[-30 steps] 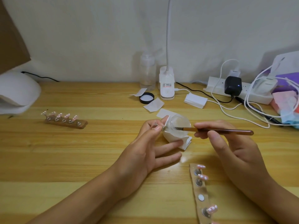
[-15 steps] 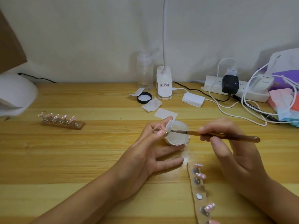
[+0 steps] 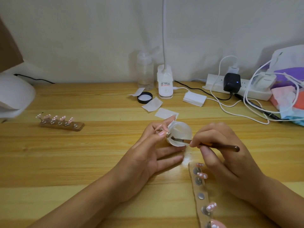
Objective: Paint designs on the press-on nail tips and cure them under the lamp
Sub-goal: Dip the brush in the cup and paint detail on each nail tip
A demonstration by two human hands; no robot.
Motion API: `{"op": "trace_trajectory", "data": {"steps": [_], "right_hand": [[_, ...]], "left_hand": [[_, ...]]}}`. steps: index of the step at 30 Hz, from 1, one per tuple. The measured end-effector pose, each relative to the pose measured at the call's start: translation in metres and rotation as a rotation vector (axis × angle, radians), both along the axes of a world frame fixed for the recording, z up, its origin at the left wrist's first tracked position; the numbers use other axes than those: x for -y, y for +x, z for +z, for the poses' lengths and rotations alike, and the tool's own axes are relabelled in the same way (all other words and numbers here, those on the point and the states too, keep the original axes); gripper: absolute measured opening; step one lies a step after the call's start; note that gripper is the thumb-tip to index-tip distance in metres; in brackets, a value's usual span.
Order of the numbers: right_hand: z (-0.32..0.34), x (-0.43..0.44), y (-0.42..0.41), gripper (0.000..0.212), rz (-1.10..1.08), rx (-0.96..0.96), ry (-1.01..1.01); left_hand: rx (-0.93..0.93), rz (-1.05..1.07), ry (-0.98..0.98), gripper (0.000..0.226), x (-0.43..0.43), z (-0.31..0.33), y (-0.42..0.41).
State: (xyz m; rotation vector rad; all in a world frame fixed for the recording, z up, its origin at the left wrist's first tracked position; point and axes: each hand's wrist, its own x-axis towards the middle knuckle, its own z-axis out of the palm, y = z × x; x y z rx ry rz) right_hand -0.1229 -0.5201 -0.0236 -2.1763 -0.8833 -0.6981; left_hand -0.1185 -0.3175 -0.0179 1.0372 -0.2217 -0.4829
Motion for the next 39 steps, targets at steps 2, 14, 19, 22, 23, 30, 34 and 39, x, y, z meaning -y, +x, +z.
{"op": "trace_trajectory", "data": {"steps": [2,14,19,22,23,30,34,39], "right_hand": [[0.0,0.001,0.001,0.021,0.014,-0.001,0.034],[0.004,0.005,-0.001,0.02,0.079,0.022,0.289],[0.005,0.006,-0.003,0.019,0.099,0.007,0.301],[0.008,0.007,-0.005,0.02,0.107,0.02,0.283],[0.008,0.007,-0.005,0.02,0.109,0.024,0.275],[0.009,0.01,-0.006,0.016,0.098,-0.013,0.301],[0.011,0.012,-0.003,0.015,0.072,-0.063,0.435],[0.009,0.015,0.004,0.02,-0.014,-0.301,0.841]], "left_hand": [[-0.009,0.01,-0.011,0.021,0.001,0.001,0.0],[-0.16,0.07,-0.116,0.009,-0.001,0.006,0.0],[-0.184,0.065,-0.127,0.008,-0.001,0.006,0.0],[-0.185,0.06,-0.127,0.012,0.0,0.006,0.001],[-0.186,0.061,-0.128,0.013,0.0,0.006,0.001],[-0.201,0.06,-0.161,0.009,0.002,0.006,0.002],[-0.206,0.067,-0.181,0.009,0.005,0.006,0.002],[-0.204,0.067,-0.176,0.008,0.005,0.005,0.003]]}}
